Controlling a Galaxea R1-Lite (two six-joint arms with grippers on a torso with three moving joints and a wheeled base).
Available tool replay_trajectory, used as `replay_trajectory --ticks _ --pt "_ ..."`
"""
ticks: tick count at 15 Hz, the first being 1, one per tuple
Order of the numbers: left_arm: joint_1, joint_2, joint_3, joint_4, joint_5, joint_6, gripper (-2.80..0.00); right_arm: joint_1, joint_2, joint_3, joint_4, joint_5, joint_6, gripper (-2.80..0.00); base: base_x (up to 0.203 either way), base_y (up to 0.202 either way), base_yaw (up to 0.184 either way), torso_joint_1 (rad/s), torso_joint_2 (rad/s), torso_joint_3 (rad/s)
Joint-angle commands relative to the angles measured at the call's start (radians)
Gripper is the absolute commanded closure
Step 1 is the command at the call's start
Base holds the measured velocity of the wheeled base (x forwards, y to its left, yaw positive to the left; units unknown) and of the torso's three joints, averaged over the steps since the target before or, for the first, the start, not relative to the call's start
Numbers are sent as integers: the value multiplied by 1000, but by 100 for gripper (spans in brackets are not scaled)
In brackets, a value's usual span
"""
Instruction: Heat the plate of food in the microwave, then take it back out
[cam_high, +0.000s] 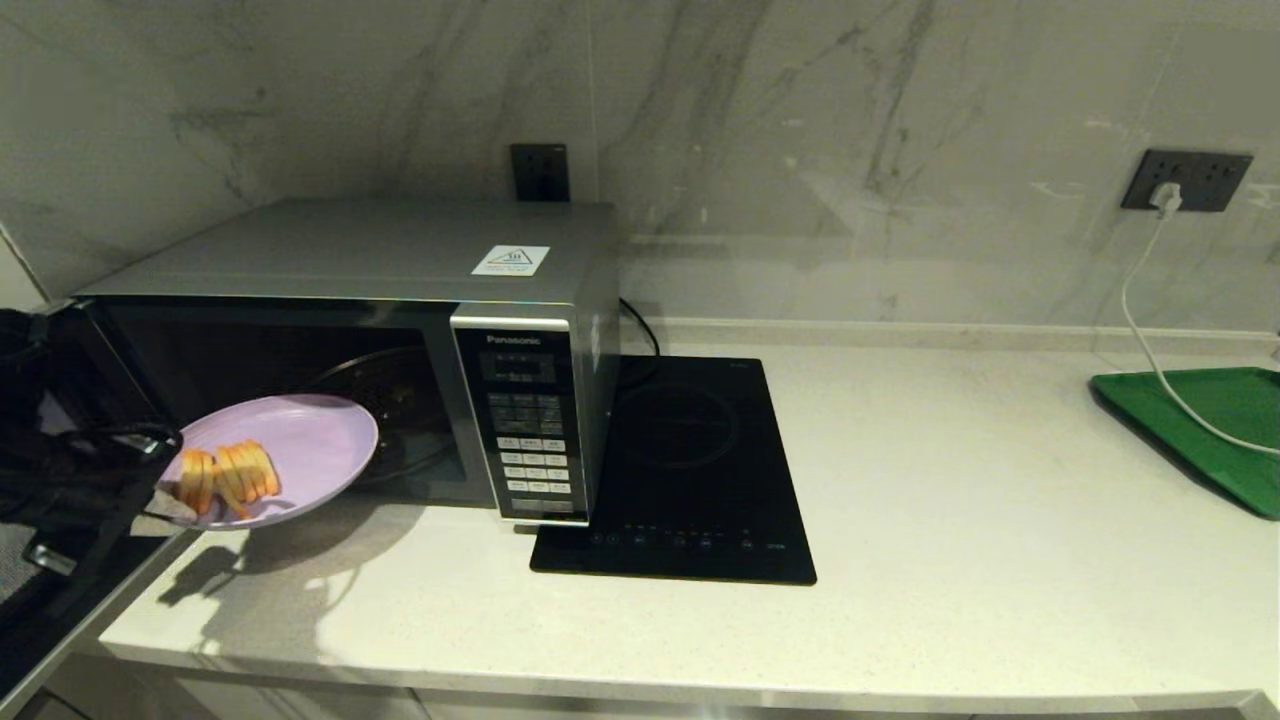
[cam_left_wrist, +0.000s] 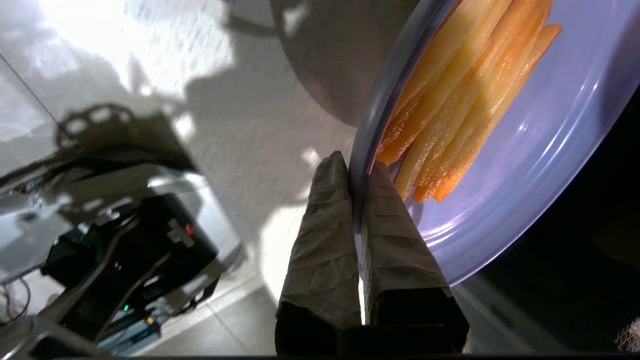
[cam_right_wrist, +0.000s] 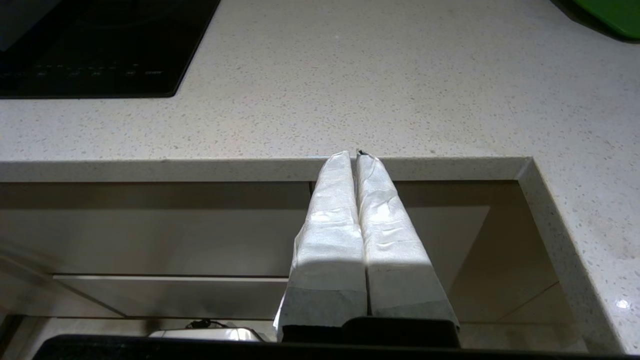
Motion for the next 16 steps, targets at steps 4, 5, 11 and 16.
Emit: replay_trajectory --ticks 4,5,11,16 --pt "-20 -289 192 21 -146 93 0 2 0 0 1 -1 0 0 0 0 0 0 0 0" --pt "-53 -330 238 41 -151 105 0 0 0 0 1 0 0 0 0 0 0 0 0 0" --pt "-304 -586 507 68 -147 241 0 0 0 0 1 0 0 0 0 0 0 0 0 0" --pt "-706 -580 520 102 -140 185 0 0 0 0 1 -1 0 0 0 0 0 0 0 0"
